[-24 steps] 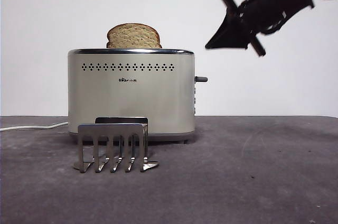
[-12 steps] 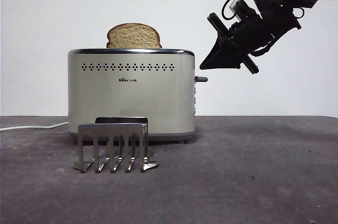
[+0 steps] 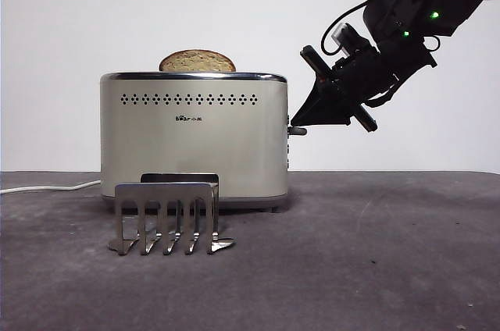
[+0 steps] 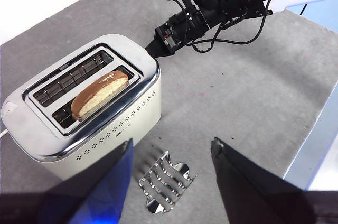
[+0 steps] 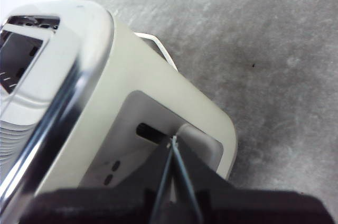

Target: Pick up a slice of bread from the rack,put the bread on the toaster,press the button

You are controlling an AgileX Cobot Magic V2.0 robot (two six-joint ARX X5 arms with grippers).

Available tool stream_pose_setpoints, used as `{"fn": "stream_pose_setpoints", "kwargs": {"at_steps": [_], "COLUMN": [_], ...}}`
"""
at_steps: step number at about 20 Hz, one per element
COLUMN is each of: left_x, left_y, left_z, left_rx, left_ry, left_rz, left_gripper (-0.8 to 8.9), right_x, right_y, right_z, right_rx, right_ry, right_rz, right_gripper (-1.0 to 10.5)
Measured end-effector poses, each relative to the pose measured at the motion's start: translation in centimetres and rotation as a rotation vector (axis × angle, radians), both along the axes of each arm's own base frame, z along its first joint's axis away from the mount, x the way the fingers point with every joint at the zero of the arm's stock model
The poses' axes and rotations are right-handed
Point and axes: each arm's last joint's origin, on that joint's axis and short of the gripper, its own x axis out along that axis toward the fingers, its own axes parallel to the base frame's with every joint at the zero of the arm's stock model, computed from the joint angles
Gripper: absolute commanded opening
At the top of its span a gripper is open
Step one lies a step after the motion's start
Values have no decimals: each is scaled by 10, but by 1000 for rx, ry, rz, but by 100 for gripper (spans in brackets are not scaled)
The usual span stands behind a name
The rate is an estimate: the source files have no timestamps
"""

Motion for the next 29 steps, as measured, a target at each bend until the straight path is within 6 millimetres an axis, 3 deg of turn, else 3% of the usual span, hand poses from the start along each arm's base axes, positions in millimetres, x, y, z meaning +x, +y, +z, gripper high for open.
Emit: {"fn": "stream_pose_setpoints", "kwargs": {"at_steps": [5, 29], "left_x": [0, 0], "left_y": [0, 0], "left_z": [0, 0], "left_rx": [0, 1], "left_ry": [0, 0], "left_rz": [0, 1], "left_gripper": [251, 251], "right_x": [3, 5], "right_y": [0, -1], "right_z": [-23, -20], "right_rx": [-66, -69], "right_ry": [47, 24], "right_rz": [8, 9], "right_gripper": [-13, -12]}}
